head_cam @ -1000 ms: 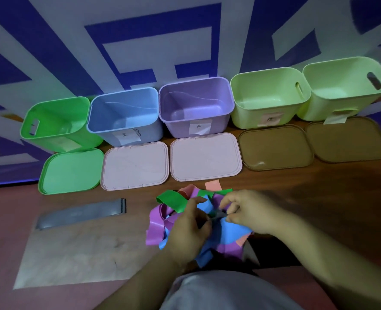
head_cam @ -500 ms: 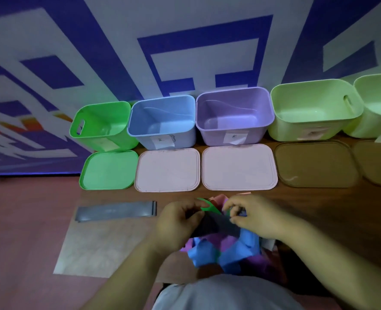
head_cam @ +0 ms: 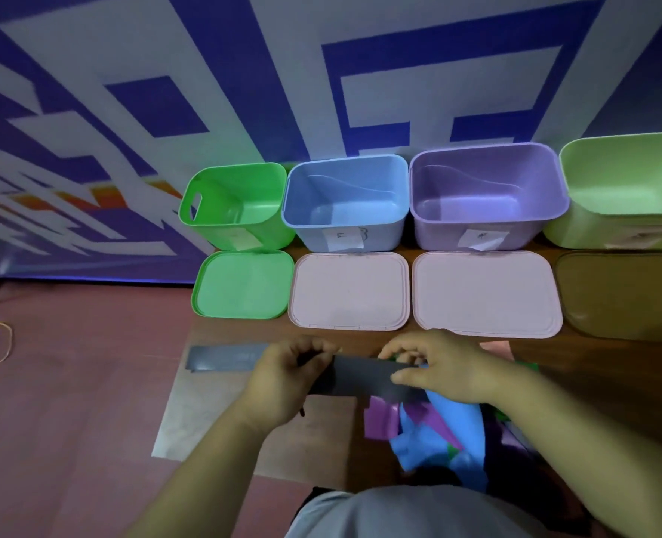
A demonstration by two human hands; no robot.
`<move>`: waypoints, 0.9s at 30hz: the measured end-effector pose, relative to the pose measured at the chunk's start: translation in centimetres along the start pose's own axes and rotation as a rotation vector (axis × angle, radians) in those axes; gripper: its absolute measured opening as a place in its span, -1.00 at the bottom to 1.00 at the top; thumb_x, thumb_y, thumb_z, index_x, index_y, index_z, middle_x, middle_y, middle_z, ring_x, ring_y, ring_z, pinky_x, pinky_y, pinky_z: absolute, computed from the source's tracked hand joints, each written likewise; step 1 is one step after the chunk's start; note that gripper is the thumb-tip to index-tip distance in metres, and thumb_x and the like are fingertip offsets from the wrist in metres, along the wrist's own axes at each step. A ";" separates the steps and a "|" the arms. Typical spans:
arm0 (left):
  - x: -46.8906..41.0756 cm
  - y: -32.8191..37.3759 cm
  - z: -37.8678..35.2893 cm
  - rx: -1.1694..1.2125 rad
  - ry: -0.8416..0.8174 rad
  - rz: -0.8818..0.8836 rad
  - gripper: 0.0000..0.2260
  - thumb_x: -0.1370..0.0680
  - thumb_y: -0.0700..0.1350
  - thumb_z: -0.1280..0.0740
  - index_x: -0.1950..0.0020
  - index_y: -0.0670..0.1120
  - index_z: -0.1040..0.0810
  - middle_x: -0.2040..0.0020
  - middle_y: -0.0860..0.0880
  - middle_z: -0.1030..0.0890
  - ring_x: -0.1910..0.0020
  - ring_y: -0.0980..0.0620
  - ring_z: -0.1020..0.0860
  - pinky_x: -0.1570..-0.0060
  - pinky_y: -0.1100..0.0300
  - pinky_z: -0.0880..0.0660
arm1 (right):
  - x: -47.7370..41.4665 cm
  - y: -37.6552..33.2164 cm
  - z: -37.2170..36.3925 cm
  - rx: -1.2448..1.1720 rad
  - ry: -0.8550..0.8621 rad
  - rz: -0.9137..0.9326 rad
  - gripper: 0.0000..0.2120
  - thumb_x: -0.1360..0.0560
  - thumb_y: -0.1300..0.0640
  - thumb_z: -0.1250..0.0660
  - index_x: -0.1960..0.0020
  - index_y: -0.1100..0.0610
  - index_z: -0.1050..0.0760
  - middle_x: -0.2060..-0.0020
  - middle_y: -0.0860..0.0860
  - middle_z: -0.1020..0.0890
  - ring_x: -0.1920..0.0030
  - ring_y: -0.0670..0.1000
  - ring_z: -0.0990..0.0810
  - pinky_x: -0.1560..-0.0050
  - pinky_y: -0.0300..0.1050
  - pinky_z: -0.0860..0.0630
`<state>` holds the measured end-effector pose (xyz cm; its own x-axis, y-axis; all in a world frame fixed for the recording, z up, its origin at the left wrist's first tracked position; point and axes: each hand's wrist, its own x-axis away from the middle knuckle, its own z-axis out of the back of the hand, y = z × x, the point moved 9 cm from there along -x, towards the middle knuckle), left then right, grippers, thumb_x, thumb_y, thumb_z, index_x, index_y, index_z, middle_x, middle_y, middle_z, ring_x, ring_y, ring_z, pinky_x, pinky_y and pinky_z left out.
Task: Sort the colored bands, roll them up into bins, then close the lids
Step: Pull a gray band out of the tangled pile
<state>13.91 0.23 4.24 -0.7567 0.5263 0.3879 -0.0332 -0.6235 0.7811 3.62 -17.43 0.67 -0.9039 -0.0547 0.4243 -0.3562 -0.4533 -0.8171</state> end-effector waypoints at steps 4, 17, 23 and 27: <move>-0.4 -2.1 4.0 -0.030 0.043 -0.004 -0.83 -0.59 -0.19 -0.35 0.06 0.08 -0.64 0.08 0.10 -0.67 0.15 0.11 -0.63 0.38 0.41 -0.50 | -2.3 -1.0 -1.3 0.085 -0.102 -0.031 -0.66 -0.48 0.16 -0.42 -0.17 -0.19 -0.55 0.06 -0.20 -0.68 0.05 -0.19 -0.65 -0.06 -0.22 -0.58; -3.6 -10.8 14.1 -0.221 0.033 0.031 -0.88 -0.60 -0.24 -0.34 -0.01 -0.08 -0.65 0.15 0.10 -0.62 0.35 0.42 -0.53 0.44 0.50 -0.41 | -11.4 -4.8 -6.0 0.285 -0.082 -0.039 -0.75 -0.52 0.09 -0.37 -0.13 -0.19 -0.55 0.13 -0.22 -0.57 0.21 -0.21 -0.54 0.12 -0.31 -0.47; -6.2 -16.9 18.7 -0.348 0.030 0.080 -0.86 -0.61 -0.19 -0.32 -0.06 0.03 -0.60 0.07 0.04 -0.64 0.14 0.03 -0.59 0.25 0.34 -0.41 | -15.7 -4.6 -9.0 0.299 -0.097 -0.096 -0.76 -0.56 0.03 -0.33 -0.21 -0.13 -0.53 0.19 -0.18 -0.57 0.24 -0.19 -0.53 0.14 -0.28 -0.45; -8.6 -18.6 18.9 -0.437 -0.043 0.033 -0.86 -0.62 -0.17 -0.29 -0.08 0.00 -0.62 0.05 0.07 -0.61 0.09 0.04 -0.55 0.19 0.33 -0.38 | -17.9 -3.9 -9.9 0.348 -0.086 -0.162 -0.74 -0.58 0.06 -0.32 -0.26 -0.05 -0.50 0.20 -0.19 -0.57 0.21 -0.17 -0.54 0.10 -0.27 -0.47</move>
<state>33.41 18.22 -4.38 -0.7347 0.5200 0.4358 -0.2898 -0.8213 0.4914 18.81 -5.92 -7.58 -0.8142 -0.0255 0.5801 -0.3772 -0.7362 -0.5619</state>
